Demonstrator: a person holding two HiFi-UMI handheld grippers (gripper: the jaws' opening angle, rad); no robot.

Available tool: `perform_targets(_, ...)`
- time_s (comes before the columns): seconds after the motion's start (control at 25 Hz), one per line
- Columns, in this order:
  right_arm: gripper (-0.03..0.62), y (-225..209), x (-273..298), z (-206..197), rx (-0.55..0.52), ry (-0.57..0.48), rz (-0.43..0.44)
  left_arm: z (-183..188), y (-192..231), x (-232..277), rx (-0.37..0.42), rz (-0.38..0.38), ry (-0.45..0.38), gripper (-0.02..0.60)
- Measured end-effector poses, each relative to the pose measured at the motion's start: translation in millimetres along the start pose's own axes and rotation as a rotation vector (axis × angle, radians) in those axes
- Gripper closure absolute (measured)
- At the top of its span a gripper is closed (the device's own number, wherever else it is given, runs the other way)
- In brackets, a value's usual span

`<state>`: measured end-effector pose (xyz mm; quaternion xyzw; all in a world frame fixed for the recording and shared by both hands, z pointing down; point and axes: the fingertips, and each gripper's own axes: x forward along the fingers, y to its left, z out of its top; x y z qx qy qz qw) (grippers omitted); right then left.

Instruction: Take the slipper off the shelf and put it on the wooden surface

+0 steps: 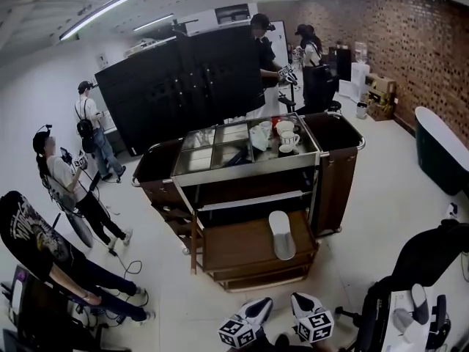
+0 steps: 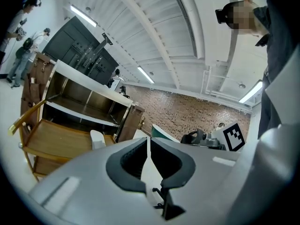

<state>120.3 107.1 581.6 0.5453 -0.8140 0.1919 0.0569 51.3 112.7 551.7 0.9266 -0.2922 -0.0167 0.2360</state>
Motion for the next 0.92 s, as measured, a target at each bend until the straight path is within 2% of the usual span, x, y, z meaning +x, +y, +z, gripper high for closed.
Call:
perform_targets(0.16, 0.609, 9, -5, 8, 0.01, -0.034, 0.015, -4, -11, -4, -0.001, 0.005, 0.016, 0.557)
perform_targets(0.32, 0.609, 16, -1, 15, -0.009, -0.044, 0.037, -6, -4, -4, -0.002, 0.019, 0.029, 0.557)
perform_targets(0.56, 0.608, 20, 0, 22, -0.029, -0.05, 0.052, 2, 1, -8, 0.016, 0.041, 0.008, 0.557)
perform_targets(0.92, 0.609, 26, 7, 28, -0.045, -0.059, 0.063, 1, 6, -10, 0.007, 0.034, 0.006, 0.557)
